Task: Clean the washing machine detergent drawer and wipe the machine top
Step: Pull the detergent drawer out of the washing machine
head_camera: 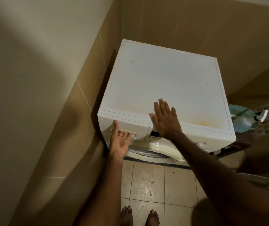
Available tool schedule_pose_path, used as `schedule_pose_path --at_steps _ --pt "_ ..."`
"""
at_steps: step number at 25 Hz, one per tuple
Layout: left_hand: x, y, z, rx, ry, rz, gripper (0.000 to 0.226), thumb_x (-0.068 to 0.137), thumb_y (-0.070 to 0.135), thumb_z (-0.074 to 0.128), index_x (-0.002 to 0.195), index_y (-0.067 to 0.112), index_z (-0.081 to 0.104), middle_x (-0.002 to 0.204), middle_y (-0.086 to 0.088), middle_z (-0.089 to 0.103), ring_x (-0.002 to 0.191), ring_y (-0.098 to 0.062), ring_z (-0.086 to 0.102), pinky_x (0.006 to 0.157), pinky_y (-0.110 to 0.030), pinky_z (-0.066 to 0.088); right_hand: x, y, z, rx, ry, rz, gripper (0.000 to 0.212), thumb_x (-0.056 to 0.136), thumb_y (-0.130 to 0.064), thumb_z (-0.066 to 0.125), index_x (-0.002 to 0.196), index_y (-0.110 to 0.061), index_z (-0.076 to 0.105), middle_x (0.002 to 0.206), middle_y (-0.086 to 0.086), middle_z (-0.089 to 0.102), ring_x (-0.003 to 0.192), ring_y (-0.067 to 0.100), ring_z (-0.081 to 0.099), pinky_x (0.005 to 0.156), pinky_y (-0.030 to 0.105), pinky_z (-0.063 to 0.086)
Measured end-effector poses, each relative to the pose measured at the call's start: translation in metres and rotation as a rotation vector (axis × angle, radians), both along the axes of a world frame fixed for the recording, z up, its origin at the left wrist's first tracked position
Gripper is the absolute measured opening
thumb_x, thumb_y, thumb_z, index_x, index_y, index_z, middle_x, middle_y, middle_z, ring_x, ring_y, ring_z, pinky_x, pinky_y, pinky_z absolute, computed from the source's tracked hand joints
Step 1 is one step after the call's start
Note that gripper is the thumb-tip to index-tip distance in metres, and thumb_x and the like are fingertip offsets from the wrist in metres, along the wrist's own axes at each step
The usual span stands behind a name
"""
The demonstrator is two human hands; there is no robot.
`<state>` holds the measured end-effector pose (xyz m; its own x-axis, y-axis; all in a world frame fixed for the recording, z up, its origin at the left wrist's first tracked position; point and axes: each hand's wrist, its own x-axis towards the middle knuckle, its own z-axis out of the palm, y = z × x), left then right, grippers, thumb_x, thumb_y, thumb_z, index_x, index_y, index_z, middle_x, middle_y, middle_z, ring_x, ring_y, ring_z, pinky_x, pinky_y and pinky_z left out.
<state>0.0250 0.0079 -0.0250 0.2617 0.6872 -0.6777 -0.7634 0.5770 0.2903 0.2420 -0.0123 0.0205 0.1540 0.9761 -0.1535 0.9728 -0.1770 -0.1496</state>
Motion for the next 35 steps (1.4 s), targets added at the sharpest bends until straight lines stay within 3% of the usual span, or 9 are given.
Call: schedule_pose_path --at_steps 6,11,15,19,22,26,30,33,35 --pt "-0.017 -0.023 -0.008 0.067 -0.020 -0.028 0.072 0.087 0.037 0.075 0.152 0.021 0.047 0.142 -0.015 0.064 0.129 -0.033 0.064 0.106 -0.054 0.052 0.001 0.000 -0.002 0.011 0.015 -0.003 0.072 0.107 -0.056 0.006 0.166 -0.016 -0.002 0.173 0.009 -0.011 0.160 0.027 -0.010 0.129 0.053 0.000" --pt "-0.052 -0.077 -0.008 0.025 -0.023 -0.010 0.114 0.045 0.038 0.105 0.145 0.017 0.052 0.138 -0.016 0.067 0.128 -0.034 0.064 0.101 -0.052 0.056 0.000 0.000 -0.002 0.008 0.020 -0.003 0.071 0.108 -0.055 0.007 0.166 -0.016 -0.003 0.173 0.010 -0.011 0.160 0.027 -0.010 0.129 0.053 0.000" --pt "-0.069 -0.104 -0.011 -0.028 -0.035 -0.007 0.124 0.040 0.039 0.106 0.148 0.015 0.050 0.142 -0.015 0.064 0.137 -0.035 0.054 0.103 -0.054 0.054 -0.001 -0.001 -0.001 0.007 0.013 0.005 0.069 0.110 -0.052 0.013 0.166 -0.015 -0.001 0.174 0.011 -0.008 0.160 0.028 -0.008 0.129 0.054 0.002" --pt "-0.076 -0.114 -0.006 -0.004 -0.030 0.013 0.111 0.054 0.037 0.101 0.149 0.013 0.049 0.143 -0.016 0.063 0.138 -0.036 0.053 0.109 -0.054 0.046 0.000 -0.001 -0.002 0.008 0.001 0.009 0.068 0.111 -0.051 0.014 0.166 -0.014 0.000 0.174 0.012 -0.007 0.161 0.030 -0.006 0.128 0.053 0.002" --pt "-0.075 -0.114 -0.004 -0.035 -0.010 0.022 0.075 0.084 0.034 0.074 0.150 0.011 0.048 0.140 -0.017 0.065 0.138 -0.037 0.054 0.118 -0.057 0.038 0.001 0.001 -0.001 0.001 -0.002 0.016 0.069 0.111 -0.050 0.016 0.166 -0.012 0.003 0.174 0.014 -0.005 0.161 0.031 -0.004 0.127 0.055 0.005" --pt "-0.078 -0.117 -0.001 -0.045 0.021 0.020 0.068 0.086 0.032 0.071 0.147 0.010 0.051 0.137 -0.018 0.067 0.134 -0.038 0.058 0.111 -0.057 0.046 -0.002 0.005 0.016 0.009 0.134 -0.044 0.064 0.111 -0.044 0.032 0.163 -0.009 0.019 0.172 0.017 0.012 0.159 0.034 0.013 0.124 0.057 0.020" --pt "-0.081 -0.117 0.003 -0.012 0.093 -0.015 0.100 0.061 0.041 0.097 0.145 0.012 0.053 0.139 -0.017 0.066 0.128 -0.037 0.064 0.104 -0.056 0.053 -0.046 -0.035 0.035 0.370 0.292 -0.299 0.029 0.104 -0.029 0.053 0.123 -0.013 0.069 0.125 0.008 0.067 0.114 0.026 0.062 0.087 0.041 0.056" --pt "-0.084 -0.117 0.002 -0.004 0.159 -0.058 0.082 0.085 0.060 0.068 0.150 0.014 0.050 0.139 -0.017 0.065 0.132 -0.037 0.060 0.114 -0.058 0.042 -0.077 -0.057 0.030 0.223 0.518 -0.493 0.033 0.103 -0.031 0.055 0.077 -0.017 0.069 0.072 -0.001 0.067 0.068 0.019 0.062 0.060 0.027 0.045" --pt "-0.087 -0.117 -0.001 -0.008 0.179 -0.095 0.081 0.089 0.066 0.054 0.152 0.015 0.047 0.141 -0.017 0.064 0.133 -0.036 0.058 0.117 -0.059 0.038 -0.085 -0.061 0.017 0.140 0.611 -0.529 0.038 0.101 -0.027 0.057 0.068 -0.013 0.067 0.062 0.001 0.065 0.060 0.022 0.061 0.057 0.030 0.047"
